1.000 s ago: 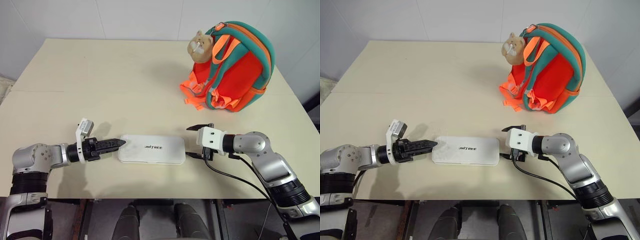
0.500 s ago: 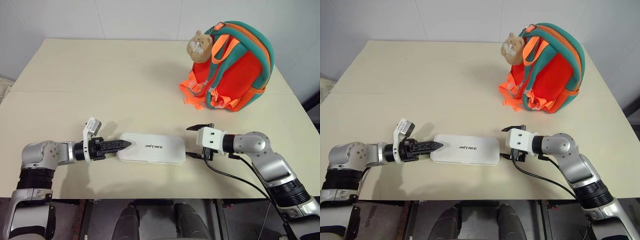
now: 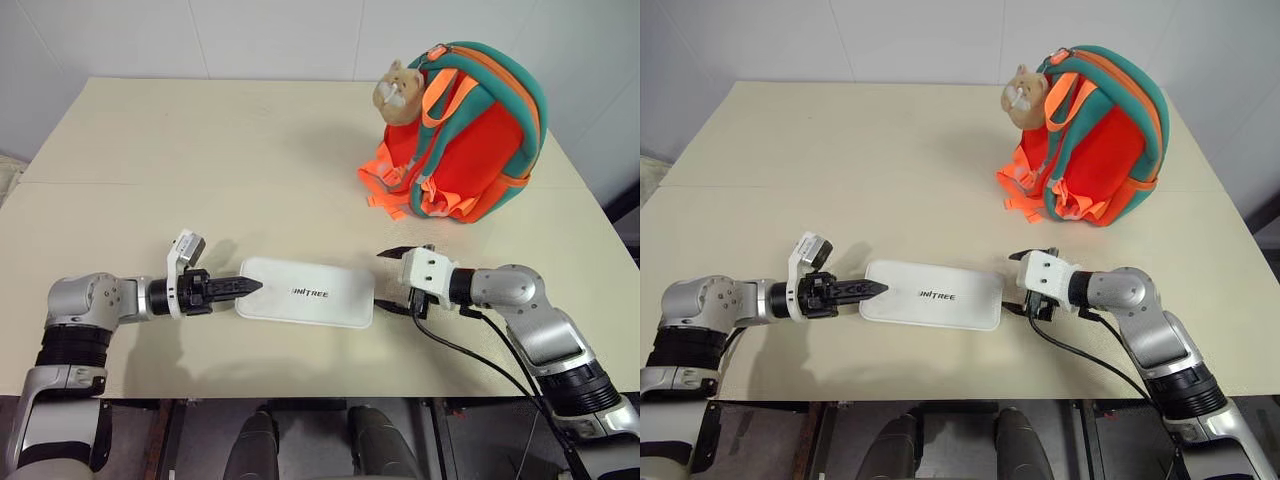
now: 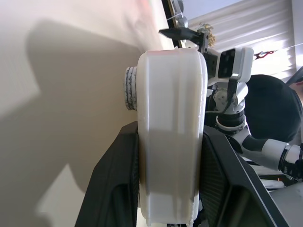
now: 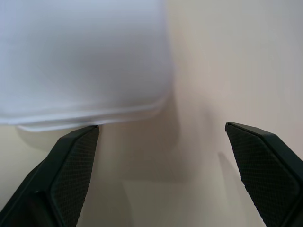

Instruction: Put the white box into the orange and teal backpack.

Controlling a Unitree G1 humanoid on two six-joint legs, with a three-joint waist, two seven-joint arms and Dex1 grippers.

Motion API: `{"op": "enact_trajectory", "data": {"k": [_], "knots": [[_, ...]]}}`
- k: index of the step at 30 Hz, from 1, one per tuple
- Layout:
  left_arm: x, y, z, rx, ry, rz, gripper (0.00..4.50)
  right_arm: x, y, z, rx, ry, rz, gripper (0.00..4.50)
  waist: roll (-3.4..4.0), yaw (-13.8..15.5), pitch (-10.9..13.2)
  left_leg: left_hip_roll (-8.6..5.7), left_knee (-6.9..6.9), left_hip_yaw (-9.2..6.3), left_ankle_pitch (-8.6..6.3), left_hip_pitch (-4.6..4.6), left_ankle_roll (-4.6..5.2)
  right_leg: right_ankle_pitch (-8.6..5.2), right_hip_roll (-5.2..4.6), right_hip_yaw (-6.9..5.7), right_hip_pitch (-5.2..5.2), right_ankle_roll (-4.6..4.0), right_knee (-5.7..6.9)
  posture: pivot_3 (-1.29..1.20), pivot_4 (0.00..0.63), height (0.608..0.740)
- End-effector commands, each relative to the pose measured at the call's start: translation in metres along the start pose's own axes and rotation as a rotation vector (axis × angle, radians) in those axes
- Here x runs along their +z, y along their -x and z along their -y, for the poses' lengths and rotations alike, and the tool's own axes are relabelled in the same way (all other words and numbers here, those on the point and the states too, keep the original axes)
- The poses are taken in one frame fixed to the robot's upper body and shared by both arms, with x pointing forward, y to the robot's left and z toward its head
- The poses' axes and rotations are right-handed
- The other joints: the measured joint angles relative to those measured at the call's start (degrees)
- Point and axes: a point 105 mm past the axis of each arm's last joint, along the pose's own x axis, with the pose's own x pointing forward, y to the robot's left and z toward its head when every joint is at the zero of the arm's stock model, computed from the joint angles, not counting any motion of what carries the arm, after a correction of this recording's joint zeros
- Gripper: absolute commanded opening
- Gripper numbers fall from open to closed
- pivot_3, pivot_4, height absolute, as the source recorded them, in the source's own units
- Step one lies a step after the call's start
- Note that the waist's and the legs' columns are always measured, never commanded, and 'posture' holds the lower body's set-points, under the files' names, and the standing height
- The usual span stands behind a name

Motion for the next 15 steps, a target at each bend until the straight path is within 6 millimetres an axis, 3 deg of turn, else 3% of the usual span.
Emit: {"op": "enact_trajectory", "data": {"k": [1,8,11,15], "knots": [[0.02,0.005,0.007,0.023,-0.031,0.078,1.31,0.028,0.016,0.027,-0.16,-0.07,0.133,4.5,0.0,0.01,0.0,0.0,0.0,0.0,0.0,0.0,0.0,0.0,-0.01,0.01,0.0,0.0,0.01,0.0,0.15,0.74],[0.038,0.01,0.021,-0.002,-0.04,0.212,1.31,0.036,0.038,0.052,-0.332,-0.245,0.24,4.5,0.0,0.06,0.0,0.0,-0.03,-0.02,0.0,-0.01,0.0,0.0,-0.01,0.0,-0.01,0.02,0.0,0.0,0.15,0.74],[0.047,0.011,0.034,-0.047,-0.063,0.299,1.31,0.034,0.051,0.079,-0.456,-0.318,0.299,4.5,0.0,0.04,0.0,-0.01,-0.05,-0.02,0.0,-0.02,0.0,-0.01,-0.02,0.0,-0.01,0.03,-0.01,0.0,0.15,0.74],[0.043,0.008,0.036,-0.066,-0.039,0.37,1.31,0.026,0.049,0.103,-0.539,-0.39,0.345,4.5,0.0,-0.12,0.0,0.0,-0.02,-0.02,0.0,0.01,0.0,0.02,-0.01,0.01,0.01,0.06,0.02,0.0,0.15,0.74]]}}
